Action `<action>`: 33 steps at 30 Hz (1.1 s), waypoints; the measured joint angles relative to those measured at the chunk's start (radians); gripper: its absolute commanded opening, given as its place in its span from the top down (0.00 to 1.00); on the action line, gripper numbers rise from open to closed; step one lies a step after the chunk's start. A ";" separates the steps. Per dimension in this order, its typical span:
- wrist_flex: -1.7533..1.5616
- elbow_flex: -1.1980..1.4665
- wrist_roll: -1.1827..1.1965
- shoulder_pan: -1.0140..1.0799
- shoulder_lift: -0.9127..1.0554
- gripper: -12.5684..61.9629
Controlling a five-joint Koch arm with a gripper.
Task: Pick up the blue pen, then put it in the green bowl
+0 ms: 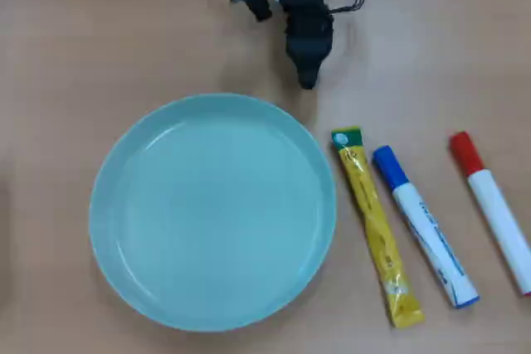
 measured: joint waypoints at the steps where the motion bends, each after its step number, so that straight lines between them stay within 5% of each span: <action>1: 0.000 0.000 0.000 0.000 0.000 0.14; 33: 0.000 -0.002 -0.002 -0.017 0.000 0.14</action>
